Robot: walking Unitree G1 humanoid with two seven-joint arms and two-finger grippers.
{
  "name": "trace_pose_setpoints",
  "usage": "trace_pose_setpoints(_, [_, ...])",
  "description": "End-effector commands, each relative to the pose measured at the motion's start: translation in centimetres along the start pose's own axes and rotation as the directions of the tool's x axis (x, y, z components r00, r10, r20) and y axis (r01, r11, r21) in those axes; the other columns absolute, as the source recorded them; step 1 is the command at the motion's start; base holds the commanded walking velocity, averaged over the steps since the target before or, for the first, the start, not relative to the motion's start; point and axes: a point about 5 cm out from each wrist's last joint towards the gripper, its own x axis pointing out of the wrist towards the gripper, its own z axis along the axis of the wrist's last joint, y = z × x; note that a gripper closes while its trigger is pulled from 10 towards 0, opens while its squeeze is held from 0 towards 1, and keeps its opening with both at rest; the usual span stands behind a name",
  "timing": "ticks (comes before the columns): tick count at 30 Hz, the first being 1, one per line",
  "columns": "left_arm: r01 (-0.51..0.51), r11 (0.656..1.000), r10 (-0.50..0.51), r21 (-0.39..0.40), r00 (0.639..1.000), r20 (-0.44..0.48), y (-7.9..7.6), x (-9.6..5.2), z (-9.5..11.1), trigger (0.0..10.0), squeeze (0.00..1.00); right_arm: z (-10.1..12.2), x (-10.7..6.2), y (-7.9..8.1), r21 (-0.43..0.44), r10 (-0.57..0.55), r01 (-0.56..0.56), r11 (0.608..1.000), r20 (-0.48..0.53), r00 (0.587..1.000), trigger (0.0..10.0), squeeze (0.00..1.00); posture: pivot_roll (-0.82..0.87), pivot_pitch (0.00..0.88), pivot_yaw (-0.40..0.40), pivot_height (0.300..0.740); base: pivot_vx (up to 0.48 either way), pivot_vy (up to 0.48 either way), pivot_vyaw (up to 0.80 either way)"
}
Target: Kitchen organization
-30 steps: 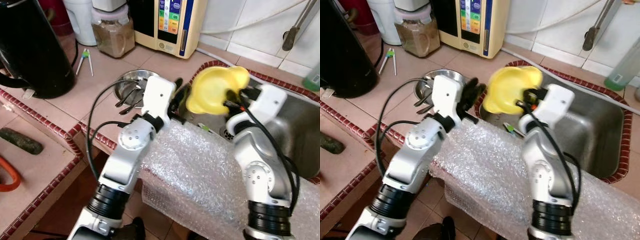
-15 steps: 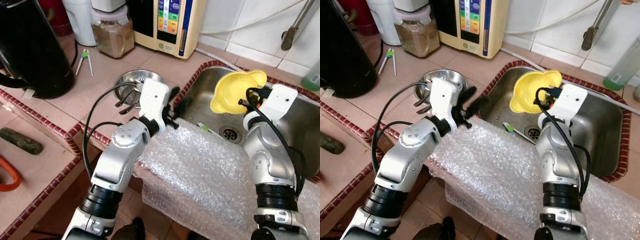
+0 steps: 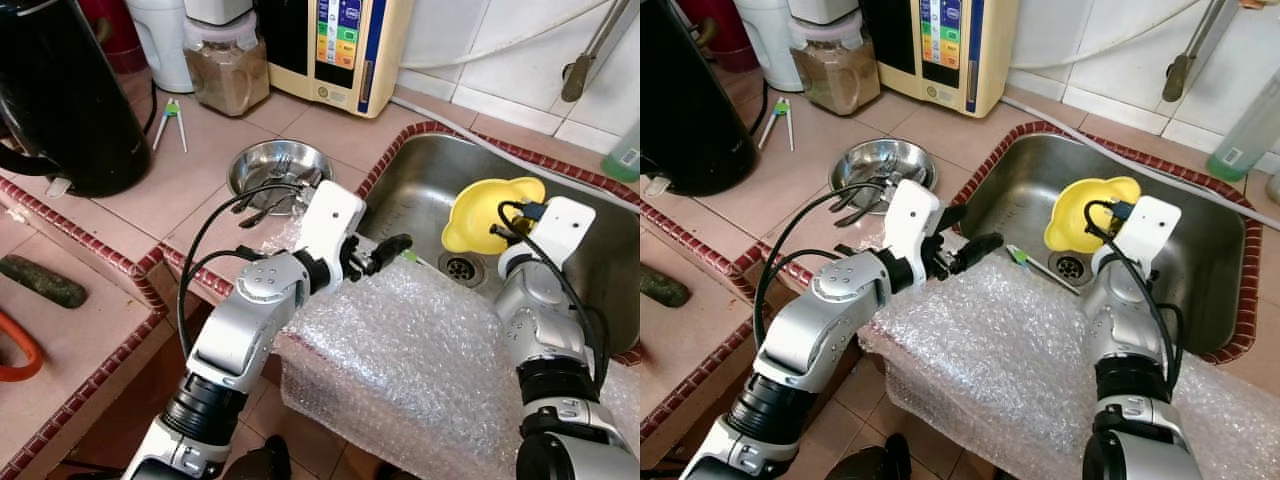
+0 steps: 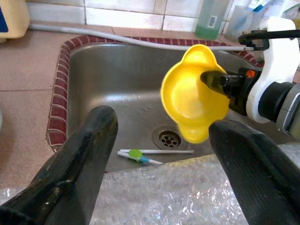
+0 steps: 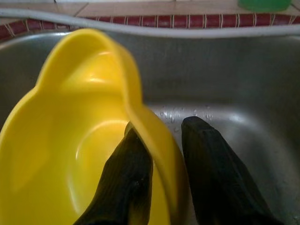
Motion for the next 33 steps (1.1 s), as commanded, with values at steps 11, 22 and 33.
trace_pose_setpoints(11, [0.020,0.999,-0.019,0.025,1.000,-0.024,-0.6,0.0,-0.2,10.0,1.00,-0.4,0.1,-0.6,0.004,-0.032,0.032,0.999,-0.007,0.999,10.0,1.00,0.05,0.193,0.002,0.740,0.000,0.000,0.00])
trace_pose_setpoints(22, [-0.015,0.999,0.016,0.033,0.999,-0.028,-0.2,0.0,-0.1,10.0,1.00,-1.2,-0.1,1.0,0.009,0.074,-0.074,0.997,-0.043,0.996,10.0,1.00,0.06,0.196,-0.001,0.740,0.000,0.000,0.00])
trace_pose_setpoints(33, [-0.044,0.999,0.044,0.033,0.999,-0.027,0.1,0.0,-0.2,10.0,1.00,-2.1,-0.5,2.2,0.009,0.184,-0.184,0.983,-0.109,0.977,10.0,1.00,0.06,0.196,-0.002,0.740,0.000,0.000,0.00])
